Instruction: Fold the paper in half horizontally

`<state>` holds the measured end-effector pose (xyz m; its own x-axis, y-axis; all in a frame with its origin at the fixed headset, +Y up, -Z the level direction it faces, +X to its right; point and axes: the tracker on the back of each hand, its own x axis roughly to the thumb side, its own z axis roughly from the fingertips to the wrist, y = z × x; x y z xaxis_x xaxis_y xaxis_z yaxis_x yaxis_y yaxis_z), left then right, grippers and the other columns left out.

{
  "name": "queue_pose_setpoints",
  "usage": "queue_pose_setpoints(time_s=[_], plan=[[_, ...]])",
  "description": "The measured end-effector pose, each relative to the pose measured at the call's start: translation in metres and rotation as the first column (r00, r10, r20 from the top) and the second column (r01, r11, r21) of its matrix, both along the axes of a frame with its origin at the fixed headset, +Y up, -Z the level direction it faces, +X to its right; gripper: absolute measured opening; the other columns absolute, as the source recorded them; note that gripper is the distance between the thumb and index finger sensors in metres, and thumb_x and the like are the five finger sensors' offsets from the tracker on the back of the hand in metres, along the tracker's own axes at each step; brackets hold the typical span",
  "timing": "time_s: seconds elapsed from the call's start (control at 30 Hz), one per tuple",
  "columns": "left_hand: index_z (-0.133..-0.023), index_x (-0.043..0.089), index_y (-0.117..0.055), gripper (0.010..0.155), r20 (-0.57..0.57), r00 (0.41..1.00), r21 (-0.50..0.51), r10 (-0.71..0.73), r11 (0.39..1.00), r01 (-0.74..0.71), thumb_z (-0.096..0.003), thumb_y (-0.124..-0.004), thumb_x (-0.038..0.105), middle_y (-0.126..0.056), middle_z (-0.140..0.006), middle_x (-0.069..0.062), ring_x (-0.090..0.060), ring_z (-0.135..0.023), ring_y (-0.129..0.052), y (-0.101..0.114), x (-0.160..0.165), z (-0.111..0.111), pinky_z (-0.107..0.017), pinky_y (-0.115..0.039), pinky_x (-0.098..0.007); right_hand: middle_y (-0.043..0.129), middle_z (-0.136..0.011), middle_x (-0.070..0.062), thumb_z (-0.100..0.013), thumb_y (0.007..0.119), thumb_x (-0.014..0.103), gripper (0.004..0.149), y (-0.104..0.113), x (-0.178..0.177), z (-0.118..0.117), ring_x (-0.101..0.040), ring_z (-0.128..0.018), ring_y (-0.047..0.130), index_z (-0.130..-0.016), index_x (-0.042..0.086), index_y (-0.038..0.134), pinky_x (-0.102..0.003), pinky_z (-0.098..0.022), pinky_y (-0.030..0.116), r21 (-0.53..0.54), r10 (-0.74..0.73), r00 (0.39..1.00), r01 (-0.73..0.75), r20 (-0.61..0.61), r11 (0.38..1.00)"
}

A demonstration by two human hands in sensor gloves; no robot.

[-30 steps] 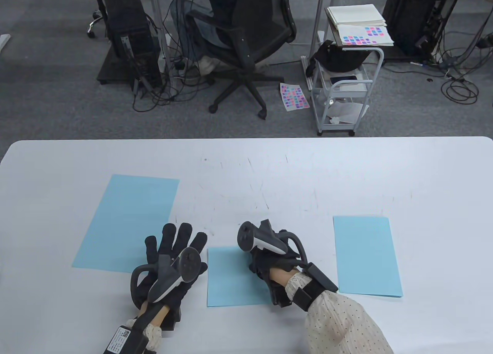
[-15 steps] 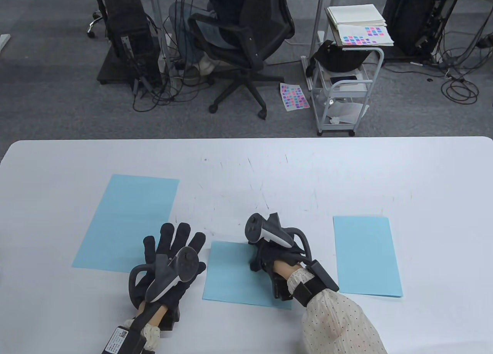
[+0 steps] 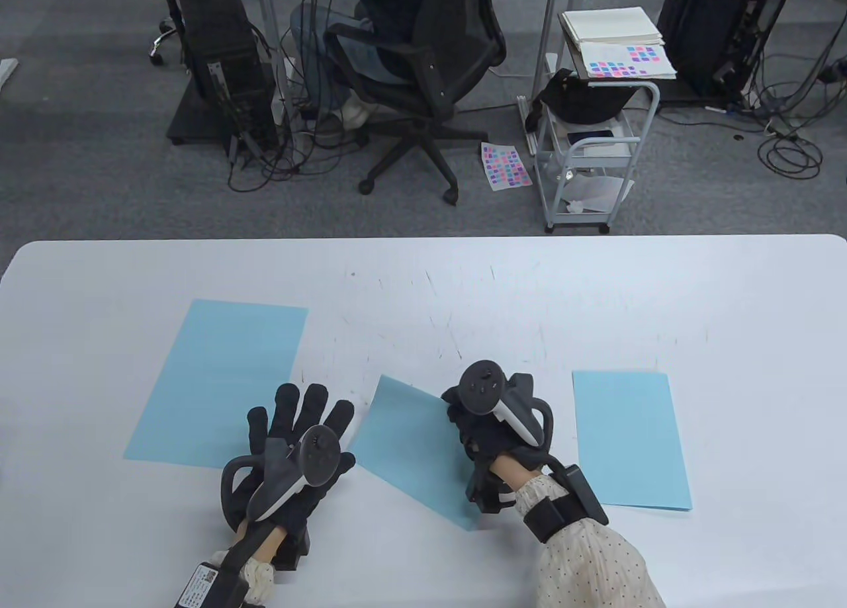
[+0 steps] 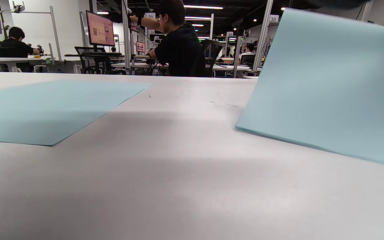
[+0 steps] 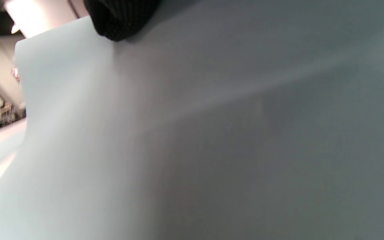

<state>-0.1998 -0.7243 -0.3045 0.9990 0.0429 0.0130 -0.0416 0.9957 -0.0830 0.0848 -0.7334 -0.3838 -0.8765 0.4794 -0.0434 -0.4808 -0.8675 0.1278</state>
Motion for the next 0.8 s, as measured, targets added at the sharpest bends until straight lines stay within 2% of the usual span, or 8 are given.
queue_pose_setpoints(time_s=[0.17,0.3,0.43,0.67,0.8], plan=[[-0.102,0.062,-0.033,0.074,0.005,1.0,0.011,0.002,1.0,-0.002,-0.0357,-0.065,0.063,-0.018,-0.121,0.021,-0.021,-0.116,-0.008,0.002,0.0,0.002,-0.086,-0.019,-0.061,0.09,-0.062,0.001,-0.047,0.068,0.026,0.04,0.007,0.039,0.007,-0.032,-0.086,0.077,-0.086,0.022,0.074,-0.06,-0.071,0.05,0.022,-0.2,0.963,0.2,0.18,0.98],[-0.102,0.062,-0.033,0.074,0.008,1.0,0.014,0.007,1.0,-0.007,-0.0359,-0.065,0.063,-0.018,-0.121,0.021,-0.021,-0.116,-0.008,0.001,0.001,0.001,-0.086,-0.019,-0.061,0.09,-0.062,0.001,-0.047,0.068,0.026,0.041,0.012,0.07,0.011,-0.031,-0.086,0.076,-0.087,0.022,0.074,-0.06,-0.071,0.05,0.076,-0.282,0.917,0.272,0.283,0.959],[-0.102,0.062,-0.033,0.074,0.009,1.0,0.013,0.013,1.0,-0.013,-0.0358,-0.065,0.063,-0.018,-0.121,0.021,-0.021,-0.116,-0.008,0.001,0.001,0.002,-0.086,-0.019,-0.061,0.089,-0.064,0.001,-0.048,0.067,0.027,0.041,0.02,0.116,0.02,-0.031,-0.087,0.075,-0.089,0.021,0.071,-0.06,-0.072,0.049,0.151,-0.385,0.811,0.356,0.44,0.922],[-0.102,0.062,-0.033,0.074,0.019,1.0,0.011,0.008,1.0,-0.008,-0.0358,-0.065,0.063,-0.018,-0.121,0.021,-0.021,-0.116,-0.008,0.0,0.003,0.003,-0.086,-0.019,-0.06,0.09,-0.065,0.001,-0.048,0.068,0.027,0.043,0.023,0.188,0.036,-0.03,-0.085,0.076,-0.09,0.02,0.07,-0.059,-0.071,0.05,0.225,-0.387,0.65,0.322,0.654,0.92],[-0.102,0.062,-0.033,0.074,0.023,1.0,0.008,0.007,1.0,-0.008,-0.0358,-0.065,0.063,-0.018,-0.121,0.021,-0.021,-0.116,-0.008,0.0,0.003,0.003,-0.086,-0.019,-0.061,0.092,-0.063,0.001,-0.047,0.071,0.027,0.044,0.013,0.217,0.045,-0.03,-0.081,0.081,-0.09,0.019,0.074,-0.059,-0.07,0.053,0.189,-0.297,0.605,0.238,0.739,0.953]])
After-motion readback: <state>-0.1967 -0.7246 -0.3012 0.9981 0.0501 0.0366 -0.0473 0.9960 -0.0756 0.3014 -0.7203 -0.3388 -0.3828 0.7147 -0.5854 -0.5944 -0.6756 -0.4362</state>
